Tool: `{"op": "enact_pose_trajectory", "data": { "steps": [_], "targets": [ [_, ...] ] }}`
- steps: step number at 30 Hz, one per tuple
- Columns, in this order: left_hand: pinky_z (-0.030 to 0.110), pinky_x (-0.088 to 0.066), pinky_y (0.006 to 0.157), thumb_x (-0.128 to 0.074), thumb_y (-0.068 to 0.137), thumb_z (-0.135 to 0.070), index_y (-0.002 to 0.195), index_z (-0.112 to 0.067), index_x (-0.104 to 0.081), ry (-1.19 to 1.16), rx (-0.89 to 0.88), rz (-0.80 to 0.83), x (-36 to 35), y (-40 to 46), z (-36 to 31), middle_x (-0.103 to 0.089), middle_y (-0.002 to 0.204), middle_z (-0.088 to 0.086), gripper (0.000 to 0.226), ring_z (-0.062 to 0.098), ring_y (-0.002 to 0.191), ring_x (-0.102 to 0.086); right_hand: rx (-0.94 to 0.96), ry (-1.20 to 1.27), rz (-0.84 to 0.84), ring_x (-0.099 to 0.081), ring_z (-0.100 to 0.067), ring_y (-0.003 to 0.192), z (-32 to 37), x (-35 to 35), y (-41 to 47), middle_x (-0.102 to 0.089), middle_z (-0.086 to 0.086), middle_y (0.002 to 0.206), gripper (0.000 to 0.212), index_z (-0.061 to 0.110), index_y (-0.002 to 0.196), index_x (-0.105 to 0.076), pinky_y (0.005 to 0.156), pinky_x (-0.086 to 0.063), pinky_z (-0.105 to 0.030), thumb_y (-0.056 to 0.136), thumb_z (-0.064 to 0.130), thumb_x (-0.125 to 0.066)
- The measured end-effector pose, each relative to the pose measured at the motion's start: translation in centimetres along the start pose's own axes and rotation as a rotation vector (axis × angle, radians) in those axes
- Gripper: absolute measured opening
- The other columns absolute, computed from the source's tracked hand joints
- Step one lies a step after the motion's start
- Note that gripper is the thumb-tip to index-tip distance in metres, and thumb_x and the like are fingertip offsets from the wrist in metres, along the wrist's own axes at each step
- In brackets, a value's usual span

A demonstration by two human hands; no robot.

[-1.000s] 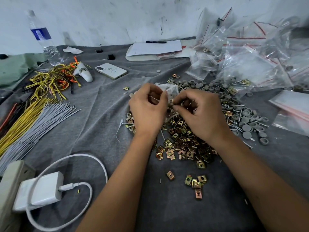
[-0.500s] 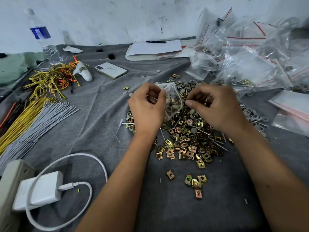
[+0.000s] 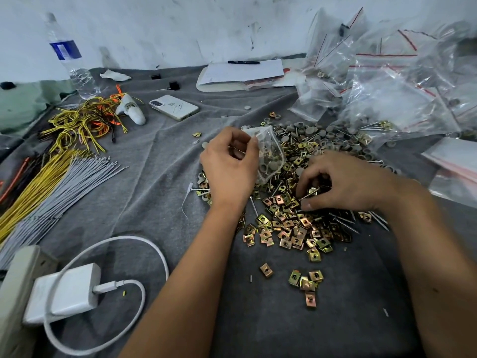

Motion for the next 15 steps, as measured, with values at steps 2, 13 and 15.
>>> {"op": "enact_pose_trajectory", "data": {
  "steps": [2,13,15],
  "targets": [
    [0.016,-0.045,0.053,-0.075,0.088,-0.011,0.075,-0.027,-0.064,0.005,-0.006,0.002,-0.1,-0.1,-0.1,-0.063,0.065,-0.023,0.024,0.0,0.056,-0.057,-0.007,-0.027,-0.006,-0.053,0.007,0.09,-0.1,0.0,0.0,-0.059,0.023,0.086,0.016,0.039,0.087,-0.077,0.068,-0.036,-0.01,0.075,0.042,-0.088],
    [0.024,-0.048,0.057,-0.075,0.088,-0.014,0.078,-0.019,-0.068,0.016,0.007,0.003,-0.2,-0.1,0.1,-0.061,0.063,-0.016,0.013,0.002,0.059,-0.056,0.078,0.035,-0.324,-0.048,0.001,0.096,1.5,2.1,0.1,-0.056,0.014,0.096,0.014,0.029,0.091,-0.071,0.08,-0.038,-0.024,0.086,0.041,-0.076],
    [0.024,-0.048,0.058,-0.075,0.088,-0.014,0.078,-0.019,-0.068,0.011,0.007,0.007,-0.2,-0.1,0.2,-0.061,0.064,-0.015,0.013,0.002,0.06,-0.055,0.094,0.047,-0.386,-0.048,-0.009,0.099,1.9,2.8,-0.1,-0.058,0.008,0.097,0.016,0.024,0.091,-0.073,0.082,-0.037,-0.028,0.087,0.039,-0.076]
  ]
}}
Point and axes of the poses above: each hand's wrist, its own y-axis towards the middle knuckle, its own x-axis out of the back of the hand, z = x × y, the point moved 10 cm from there along y, towards the middle knuckle
